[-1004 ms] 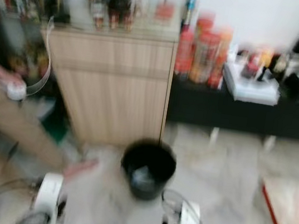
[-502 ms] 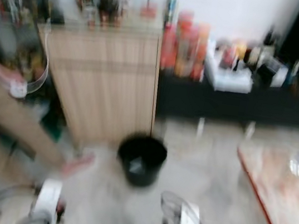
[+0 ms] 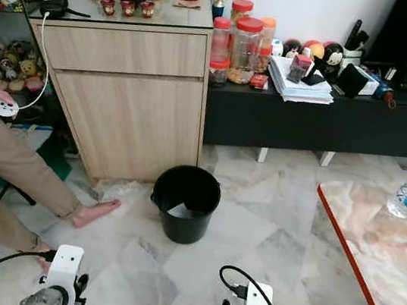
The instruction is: Picking trash to rubbish bin
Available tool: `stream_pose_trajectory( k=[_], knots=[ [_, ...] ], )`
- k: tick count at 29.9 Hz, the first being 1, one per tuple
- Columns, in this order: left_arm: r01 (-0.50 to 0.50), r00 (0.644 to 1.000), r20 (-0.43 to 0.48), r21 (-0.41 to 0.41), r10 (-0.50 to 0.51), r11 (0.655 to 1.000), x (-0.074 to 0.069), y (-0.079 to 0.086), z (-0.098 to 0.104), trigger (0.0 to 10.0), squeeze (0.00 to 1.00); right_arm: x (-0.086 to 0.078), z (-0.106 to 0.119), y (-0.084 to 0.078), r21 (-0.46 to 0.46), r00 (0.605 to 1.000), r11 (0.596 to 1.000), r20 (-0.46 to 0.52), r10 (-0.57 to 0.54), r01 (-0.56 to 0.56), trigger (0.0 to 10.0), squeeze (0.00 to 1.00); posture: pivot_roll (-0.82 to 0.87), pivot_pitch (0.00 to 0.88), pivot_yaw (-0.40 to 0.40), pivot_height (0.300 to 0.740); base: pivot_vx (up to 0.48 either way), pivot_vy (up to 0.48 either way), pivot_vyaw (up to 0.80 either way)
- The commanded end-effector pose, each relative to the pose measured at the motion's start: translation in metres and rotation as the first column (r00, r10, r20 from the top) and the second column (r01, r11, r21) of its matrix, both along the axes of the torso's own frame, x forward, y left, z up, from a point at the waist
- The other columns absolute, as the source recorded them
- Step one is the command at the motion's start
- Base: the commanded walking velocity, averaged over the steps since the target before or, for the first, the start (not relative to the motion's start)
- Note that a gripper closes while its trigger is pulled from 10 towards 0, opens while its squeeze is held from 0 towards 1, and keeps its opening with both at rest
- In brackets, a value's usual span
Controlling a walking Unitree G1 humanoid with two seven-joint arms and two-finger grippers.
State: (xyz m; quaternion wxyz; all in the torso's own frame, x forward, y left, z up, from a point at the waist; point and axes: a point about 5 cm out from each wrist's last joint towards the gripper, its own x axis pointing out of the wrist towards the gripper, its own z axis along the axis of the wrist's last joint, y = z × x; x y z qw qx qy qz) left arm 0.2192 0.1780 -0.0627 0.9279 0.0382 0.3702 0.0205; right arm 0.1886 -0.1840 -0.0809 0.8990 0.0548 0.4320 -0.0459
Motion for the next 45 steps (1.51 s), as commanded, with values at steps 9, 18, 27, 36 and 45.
stream_pose_trajectory(
  k=[9, 18, 27, 36, 45],
  knots=[
    [0.030, 0.999, -0.013, 0.011, -0.030, 0.999, -0.0009, -0.0006, -0.0008, 10.0, 0.00, -0.0003, -0.0005, 0.0028, -0.002, 1.000, 1.000, -0.005, 0.010, -0.010, 10.0, 0.00, 0.01, 0.000, 0.057, 0.740, 0.000, 0.000, -0.77],
    [0.044, 0.999, -0.024, 0.024, -0.044, 0.999, -0.0010, -0.0015, -0.0013, 10.0, 0.00, 0.0001, -0.0005, 0.0032, -0.008, 1.000, 1.000, -0.007, 0.015, -0.016, 10.0, 0.00, 0.02, 0.000, 0.057, 0.740, 0.000, 0.000, -0.76],
    [0.057, 0.998, -0.029, 0.028, -0.056, 0.998, -0.0008, -0.0027, -0.0014, 10.0, 0.00, -0.0004, -0.0006, 0.0027, -0.010, 1.000, 1.000, -0.009, 0.017, -0.017, 10.0, 0.00, 0.01, 0.000, 0.060, 0.740, 0.000, 0.000, -0.76],
    [0.052, 0.998, -0.035, 0.031, -0.051, 0.998, -0.0028, -0.0022, -0.0026, 10.0, 0.00, 0.0000, -0.0005, 0.0035, -0.012, 1.000, 1.000, -0.009, 0.027, -0.027, 10.0, 0.00, 0.01, 0.000, 0.059, 0.740, 0.000, -0.202, -0.76],
    [0.055, 0.998, -0.035, 0.028, -0.054, 0.998, -0.0021, -0.0031, -0.0023, 10.0, 0.00, 0.0003, -0.0004, 0.0028, -0.015, 0.999, 0.999, -0.011, 0.031, -0.032, 10.0, 0.00, 0.00, 0.000, 0.058, 0.740, 0.000, 0.000, -0.76]
  ],
)
